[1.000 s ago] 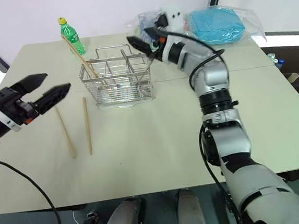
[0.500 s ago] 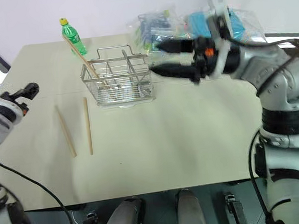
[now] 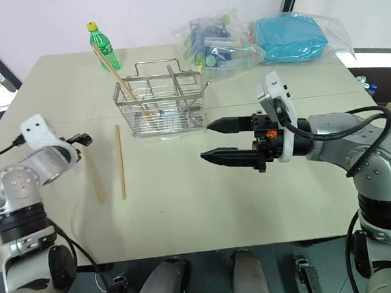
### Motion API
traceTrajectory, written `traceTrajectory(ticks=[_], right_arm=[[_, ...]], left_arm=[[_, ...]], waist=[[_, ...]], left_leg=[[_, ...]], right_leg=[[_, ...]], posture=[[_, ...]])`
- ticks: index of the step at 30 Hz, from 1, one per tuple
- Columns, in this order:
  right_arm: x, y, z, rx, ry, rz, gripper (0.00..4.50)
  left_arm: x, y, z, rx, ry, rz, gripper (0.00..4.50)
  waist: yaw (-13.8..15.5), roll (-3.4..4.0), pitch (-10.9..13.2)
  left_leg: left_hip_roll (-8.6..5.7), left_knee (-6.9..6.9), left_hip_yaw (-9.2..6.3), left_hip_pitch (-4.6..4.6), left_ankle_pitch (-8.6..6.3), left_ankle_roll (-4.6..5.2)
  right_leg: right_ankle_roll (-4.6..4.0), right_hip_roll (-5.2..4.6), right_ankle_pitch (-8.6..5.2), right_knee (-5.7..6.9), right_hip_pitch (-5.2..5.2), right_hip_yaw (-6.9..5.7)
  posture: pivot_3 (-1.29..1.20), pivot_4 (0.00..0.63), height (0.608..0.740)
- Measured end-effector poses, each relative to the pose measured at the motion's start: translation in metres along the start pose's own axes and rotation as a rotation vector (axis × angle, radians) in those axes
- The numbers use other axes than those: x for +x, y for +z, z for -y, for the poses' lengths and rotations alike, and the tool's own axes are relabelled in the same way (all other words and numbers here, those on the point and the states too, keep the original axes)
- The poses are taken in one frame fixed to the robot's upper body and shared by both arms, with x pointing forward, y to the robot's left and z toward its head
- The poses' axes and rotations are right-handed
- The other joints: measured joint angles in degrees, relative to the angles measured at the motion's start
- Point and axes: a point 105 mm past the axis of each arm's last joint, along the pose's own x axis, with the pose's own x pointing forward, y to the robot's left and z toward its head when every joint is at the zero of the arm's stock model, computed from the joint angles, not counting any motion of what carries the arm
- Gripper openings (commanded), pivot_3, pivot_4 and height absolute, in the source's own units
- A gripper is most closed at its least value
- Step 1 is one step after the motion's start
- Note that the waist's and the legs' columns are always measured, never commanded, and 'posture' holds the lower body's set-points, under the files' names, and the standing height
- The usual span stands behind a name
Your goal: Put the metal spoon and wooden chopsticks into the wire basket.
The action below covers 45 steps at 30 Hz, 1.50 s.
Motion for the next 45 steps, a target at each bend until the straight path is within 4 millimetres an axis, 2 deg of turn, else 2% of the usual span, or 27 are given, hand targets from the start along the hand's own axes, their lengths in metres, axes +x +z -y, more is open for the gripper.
traceTrajectory(ticks=[3, 8, 11, 18, 29, 31, 34, 38, 40, 43, 45], right_arm=[[-0.002, -0.002, 0.0, 0.017, -0.015, 0.006, 3.95], [-0.006, -0.007, 0.0, 0.029, -0.043, -0.007, 3.95], [-0.007, -0.008, 0.002, 0.032, -0.062, -0.008, 3.99], [-0.008, -0.006, 0.004, 0.028, -0.086, -0.004, 3.99], [-0.007, -0.001, 0.008, 0.041, -0.091, 0.012, 3.99], [-0.006, -0.001, 0.009, 0.046, -0.086, 0.01, 3.99], [-0.005, -0.001, 0.009, 0.044, -0.08, 0.008, 3.99], [-0.006, 0.0, 0.013, 0.05, -0.081, 0.011, 3.99], [-0.007, 0.0, 0.014, 0.051, -0.086, 0.008, 3.99], [-0.007, 0.004, 0.015, 0.04, -0.087, 0.003, 3.99], [-0.006, 0.006, 0.016, 0.039, -0.091, 0.005, 3.99]], left_arm=[[0.008, -0.005, 0.006, -0.004, -0.011, -0.039, 4.5], [0.015, -0.001, 0.01, -0.084, -0.003, -0.066, 4.5], [0.017, -0.002, 0.006, -0.1, 0.021, -0.075, 3.58], [0.02, -0.005, -0.004, -0.11, 0.065, -0.08, 0.06], [0.02, 0.0, -0.006, -0.052, 0.069, -0.046, 0.06], [0.019, 0.011, -0.008, -0.033, 0.072, 0.013, 0.06], [0.009, 0.044, -0.013, -0.028, 0.068, 0.172, 0.06], [-0.023, 0.098, -0.002, -0.068, -0.032, 0.429, 0.06], [-0.047, 0.129, 0.013, -0.094, -0.136, 0.58, 0.06], [-0.115, 0.183, 0.05, -0.144, -0.402, 0.871, 0.06], [-0.152, 0.202, 0.07, -0.163, -0.554, 0.988, 0.06]], waist=[[0.0, 0.0, 0.0], [0.0, 0.02, -0.1], [0.0, 0.22, -0.2], [1.0, 0.27, -0.2], [1.4, 0.2, -0.2], [1.3, 0.1, -0.2], [1.3, 0.03, -0.1], [1.5, -0.03, -0.1], [1.5, -0.15, 0.0], [1.4, -0.23, 0.0], [1.4, -0.13, 0.0]], left_leg=[[0.0, -0.01, 0.0, 0.0, 0.0, 0.01], [0.0, -0.01, 0.01, 0.09, -0.02, 0.04], [0.0, -0.01, 0.03, 0.12, -0.02, 0.04], [-0.04, 0.02, 0.03, 0.09, -0.02, 0.04], [-0.05, 0.02, 0.04, 0.04, 0.0, -0.01], [-0.03, 0.02, 0.03, 0.0, 0.13, -0.23], [-0.01, -0.01, 0.03, -0.02, 0.14, -0.25], [-0.03, 0.0, 0.01, -0.07, 0.13, -0.24], [-0.03, 0.03, 0.01, -0.12, 0.14, -0.25], [-0.03, 0.1, 0.0, -0.3, 0.15, -0.27], [-0.05, 0.07, 0.01, -0.21, 0.14, -0.26]], right_leg=[[0.0, 0.0, 0.0, 0.0, 0.0, -0.01], [0.03, -0.02, -0.01, 0.01, 0.09, -0.02], [0.08, -0.03, -0.01, 0.02, 0.11, -0.02], [0.15, -0.04, 0.01, 0.01, 0.11, -0.02], [0.16, -0.04, 0.01, 0.0, 0.06, -0.02], [0.16, -0.03, 0.01, 0.0, 0.02, -0.03], [0.16, -0.03, 0.01, -0.02, -0.02, -0.02], [0.16, -0.07, 0.01, -0.08, 0.01, -0.05], [0.16, -0.06, 0.01, -0.1, 0.01, -0.12], [0.15, -0.08, 0.02, -0.15, -0.03, -0.3], [0.16, -0.11, 0.02, -0.16, 0.04, -0.3]], posture=[[0.0, 0.15, 0.696], [0.0, 0.15, 0.696], [0.0, 0.15, 0.696], [0.0, 0.15, 0.696], [0.0, 0.15, 0.696], [0.0, 0.15, 0.696], [0.0, 0.15, 0.696], [0.0, 0.15, 0.696], [0.0, 0.15, 0.696], [0.0, 0.15, 0.696], [0.0, 0.15, 0.696]])
